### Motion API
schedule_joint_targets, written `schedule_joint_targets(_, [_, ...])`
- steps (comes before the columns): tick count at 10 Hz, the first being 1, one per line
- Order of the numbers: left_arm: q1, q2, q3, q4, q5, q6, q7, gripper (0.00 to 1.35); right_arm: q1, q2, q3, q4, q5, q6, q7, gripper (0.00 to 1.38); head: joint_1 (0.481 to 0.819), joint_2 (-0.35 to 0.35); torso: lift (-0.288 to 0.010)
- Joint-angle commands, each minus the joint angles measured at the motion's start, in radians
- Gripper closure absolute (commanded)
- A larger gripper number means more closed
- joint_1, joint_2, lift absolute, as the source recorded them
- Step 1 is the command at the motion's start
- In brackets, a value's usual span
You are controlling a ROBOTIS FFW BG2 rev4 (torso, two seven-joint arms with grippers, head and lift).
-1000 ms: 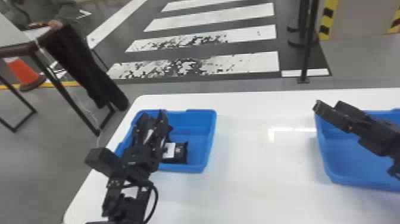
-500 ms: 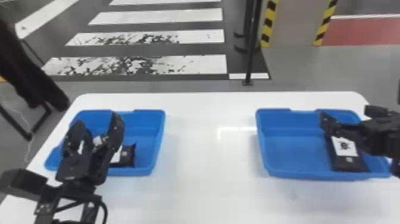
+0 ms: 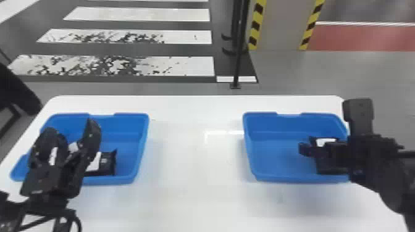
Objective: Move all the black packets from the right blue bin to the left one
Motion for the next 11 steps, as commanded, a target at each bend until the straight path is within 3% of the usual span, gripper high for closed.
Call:
schedule_joint_targets(1, [-0.002, 0.0, 0.005, 0.0, 0.006, 0.002, -0.007, 0.18, -0.008, 0.0, 0.014, 0.024, -0.016, 0.048, -0.021, 0.22, 0.695, -0.013, -0.168])
schedule_joint_targets(6, [-0.002, 0.005, 0.001, 0.0, 0.012, 0.009, -0.016, 0.18, 0.014, 0.008, 0.042, -0.013, -0.104, 0.097, -0.211, 0.24, 0.695, -0.004, -0.168])
schedule_joint_targets(11, [0.005, 0.006, 0.001, 0.0, 0.012, 0.021, -0.019, 0.18, 0.004, 0.008, 0.004, -0.001, -0.112, 0.095, -0.262, 0.24, 0.695, -0.025, -0.168])
